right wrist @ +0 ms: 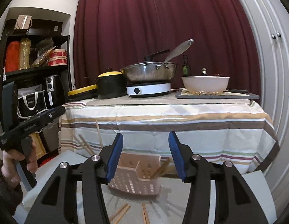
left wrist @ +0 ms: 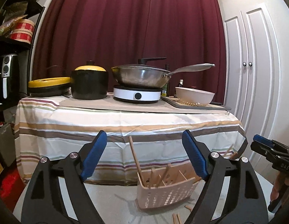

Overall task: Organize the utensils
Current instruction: 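Move both open tools back down to the remaining chopsticks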

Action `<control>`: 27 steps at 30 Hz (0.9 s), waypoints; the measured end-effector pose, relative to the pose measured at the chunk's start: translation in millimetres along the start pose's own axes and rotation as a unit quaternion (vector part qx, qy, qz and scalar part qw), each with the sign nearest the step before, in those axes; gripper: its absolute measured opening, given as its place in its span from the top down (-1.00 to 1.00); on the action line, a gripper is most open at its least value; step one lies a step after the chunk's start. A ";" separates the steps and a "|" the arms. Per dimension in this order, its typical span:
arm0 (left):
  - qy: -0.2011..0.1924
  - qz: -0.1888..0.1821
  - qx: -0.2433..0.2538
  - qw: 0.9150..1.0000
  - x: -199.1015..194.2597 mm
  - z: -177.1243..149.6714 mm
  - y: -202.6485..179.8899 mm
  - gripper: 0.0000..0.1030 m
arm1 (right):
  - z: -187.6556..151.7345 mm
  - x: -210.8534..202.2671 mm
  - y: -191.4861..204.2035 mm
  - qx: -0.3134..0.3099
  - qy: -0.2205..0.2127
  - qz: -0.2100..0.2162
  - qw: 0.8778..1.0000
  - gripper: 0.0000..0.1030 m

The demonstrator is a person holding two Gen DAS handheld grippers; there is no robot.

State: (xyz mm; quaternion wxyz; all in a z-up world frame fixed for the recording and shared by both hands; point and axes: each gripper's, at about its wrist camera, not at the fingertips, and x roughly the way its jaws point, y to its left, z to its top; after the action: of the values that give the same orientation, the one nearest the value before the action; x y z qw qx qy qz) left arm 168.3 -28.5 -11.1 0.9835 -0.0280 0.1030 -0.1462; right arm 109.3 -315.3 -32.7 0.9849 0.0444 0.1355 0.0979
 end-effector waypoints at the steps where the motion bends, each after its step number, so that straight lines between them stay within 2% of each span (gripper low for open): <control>1: -0.001 0.001 -0.001 1.000 -6.8 -2.9 -0.8 -0.57 | -3.5 -4.8 -0.1 -0.001 0.000 -0.003 1.000 0.02; 4: 0.006 0.007 -0.001 1.000 -23.7 -17.7 -4.1 -0.57 | -23.2 -21.0 -1.1 -0.004 0.007 -0.016 1.000 0.02; 8: 0.036 0.025 0.000 0.999 -40.7 -50.8 -10.2 -0.57 | -61.9 -35.7 -1.3 -0.008 0.030 -0.036 0.999 0.04; 13: 0.082 0.036 -0.002 0.996 -55.6 -103.7 -20.0 -0.57 | -120.1 -47.7 -7.6 0.007 0.080 -0.040 0.996 0.22; 18: 0.099 0.058 0.019 0.993 -75.4 -150.9 -30.6 -0.54 | -171.9 -62.8 -14.6 0.026 0.117 -0.036 0.992 0.37; 27: 0.163 0.060 -0.004 0.985 -88.1 -208.6 -31.3 -0.47 | -223.8 -76.2 -19.1 0.036 0.159 -0.039 0.986 0.48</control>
State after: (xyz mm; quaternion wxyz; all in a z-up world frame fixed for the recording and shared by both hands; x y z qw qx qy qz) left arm 33.0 -37.7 -195.1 0.9605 -0.0016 0.2638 -0.0889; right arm -20.8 -335.9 -230.0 0.9516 0.0581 0.2955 0.0607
